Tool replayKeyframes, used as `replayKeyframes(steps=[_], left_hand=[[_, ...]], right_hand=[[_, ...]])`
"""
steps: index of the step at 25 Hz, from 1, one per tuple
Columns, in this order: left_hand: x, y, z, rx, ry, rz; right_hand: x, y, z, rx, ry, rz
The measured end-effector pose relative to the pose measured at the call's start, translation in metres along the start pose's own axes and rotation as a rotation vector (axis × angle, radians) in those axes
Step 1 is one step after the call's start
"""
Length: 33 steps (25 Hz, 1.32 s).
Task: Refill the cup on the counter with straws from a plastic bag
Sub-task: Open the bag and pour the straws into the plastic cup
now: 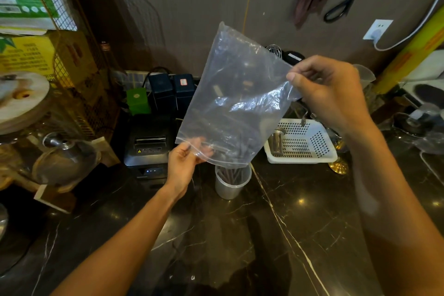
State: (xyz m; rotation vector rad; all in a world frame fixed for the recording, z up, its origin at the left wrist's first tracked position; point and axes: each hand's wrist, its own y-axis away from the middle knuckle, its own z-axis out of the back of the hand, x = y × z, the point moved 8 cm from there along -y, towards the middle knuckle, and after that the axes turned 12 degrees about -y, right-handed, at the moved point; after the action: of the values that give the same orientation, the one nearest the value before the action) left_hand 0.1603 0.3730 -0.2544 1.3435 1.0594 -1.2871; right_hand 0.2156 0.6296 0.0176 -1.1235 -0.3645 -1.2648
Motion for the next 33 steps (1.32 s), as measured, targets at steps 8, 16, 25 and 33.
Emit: replayKeyframes(steps=[8,16,25,33], left_hand=[[0.002,0.001,0.000,-0.005,0.008,0.016],[-0.023,-0.013,-0.006,-0.025,0.059,-0.005],[-0.043,-0.018,-0.007,-0.023,0.063,-0.029],[-0.079,-0.013,-0.002,-0.048,0.005,-0.097]], right_hand=[[-0.002,0.004,-0.002,0.030,0.029,0.018],[0.012,-0.006,0.013,-0.061,-0.008,0.143],[0.008,-0.006,0.028,-0.137,-0.043,0.125],[-0.013,0.001,0.050,-0.248,-0.114,0.029]])
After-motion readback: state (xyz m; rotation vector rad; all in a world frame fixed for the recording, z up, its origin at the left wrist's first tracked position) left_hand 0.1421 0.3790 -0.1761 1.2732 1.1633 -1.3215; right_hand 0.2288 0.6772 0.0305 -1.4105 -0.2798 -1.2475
